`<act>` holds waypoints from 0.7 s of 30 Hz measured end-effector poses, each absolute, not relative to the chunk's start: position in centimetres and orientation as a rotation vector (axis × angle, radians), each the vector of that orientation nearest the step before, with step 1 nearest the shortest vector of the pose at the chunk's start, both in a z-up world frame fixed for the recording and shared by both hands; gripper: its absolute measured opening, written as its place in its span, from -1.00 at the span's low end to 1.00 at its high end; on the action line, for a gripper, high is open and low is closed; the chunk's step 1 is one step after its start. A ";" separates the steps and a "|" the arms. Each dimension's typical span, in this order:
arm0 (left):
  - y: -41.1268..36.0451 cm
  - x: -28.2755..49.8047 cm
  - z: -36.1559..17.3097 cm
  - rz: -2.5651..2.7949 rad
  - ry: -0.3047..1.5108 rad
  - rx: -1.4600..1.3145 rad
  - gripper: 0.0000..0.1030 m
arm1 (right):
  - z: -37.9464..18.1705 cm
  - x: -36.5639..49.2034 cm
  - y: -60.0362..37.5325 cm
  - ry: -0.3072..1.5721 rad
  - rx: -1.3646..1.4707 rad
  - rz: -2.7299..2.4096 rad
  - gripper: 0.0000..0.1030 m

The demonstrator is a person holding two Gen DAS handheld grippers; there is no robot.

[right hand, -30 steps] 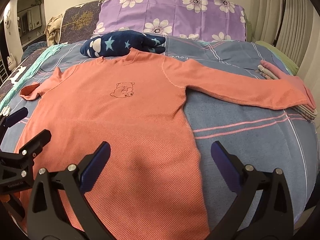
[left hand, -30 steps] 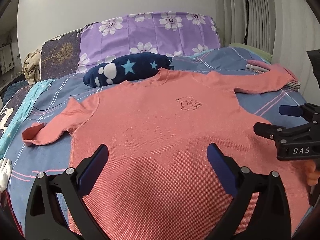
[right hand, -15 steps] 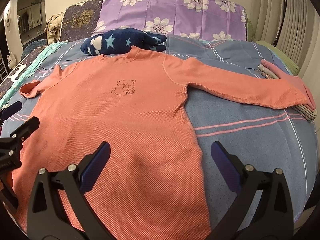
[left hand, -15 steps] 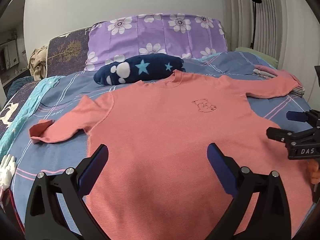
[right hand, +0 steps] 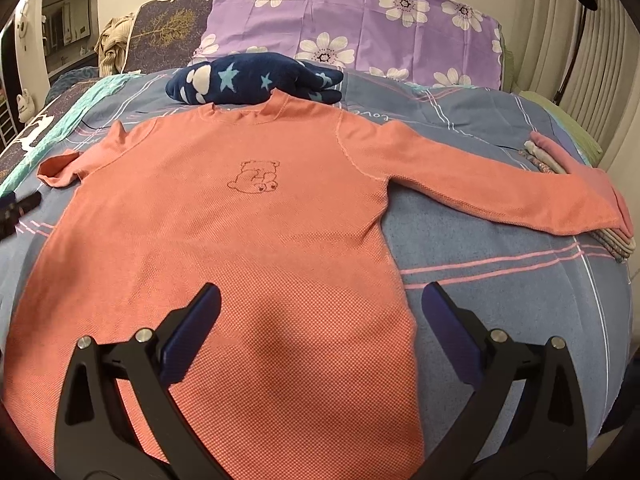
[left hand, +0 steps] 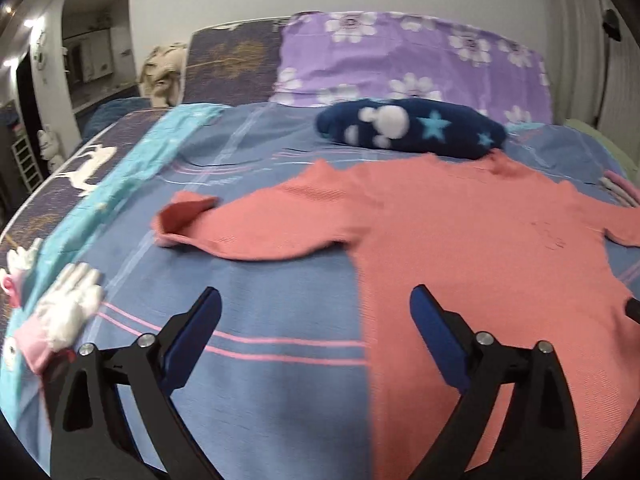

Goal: Fold small clothes
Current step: 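Grasp the pink shirt's sleeve cuff with the left gripper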

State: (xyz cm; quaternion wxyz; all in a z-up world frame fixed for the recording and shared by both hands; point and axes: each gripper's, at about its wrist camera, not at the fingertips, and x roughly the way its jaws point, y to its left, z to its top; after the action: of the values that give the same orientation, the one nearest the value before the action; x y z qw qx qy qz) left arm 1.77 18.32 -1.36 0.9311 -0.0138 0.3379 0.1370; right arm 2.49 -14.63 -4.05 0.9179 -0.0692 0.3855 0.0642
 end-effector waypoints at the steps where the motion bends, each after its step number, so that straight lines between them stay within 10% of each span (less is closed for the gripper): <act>1: 19.6 2.2 -1.1 0.308 0.693 -0.024 0.78 | -4.1 2.7 -14.6 0.797 -0.146 0.128 0.96; 21: 35.6 16.8 -6.0 0.473 0.973 0.016 0.56 | -4.7 6.1 -14.6 0.847 -0.195 0.046 0.96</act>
State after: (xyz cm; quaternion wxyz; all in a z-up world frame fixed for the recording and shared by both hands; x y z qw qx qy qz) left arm 16.77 35.58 -5.96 0.8571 0.0078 0.4633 0.2250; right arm 6.11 -14.60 -4.67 0.9069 -0.0942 0.4101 0.0222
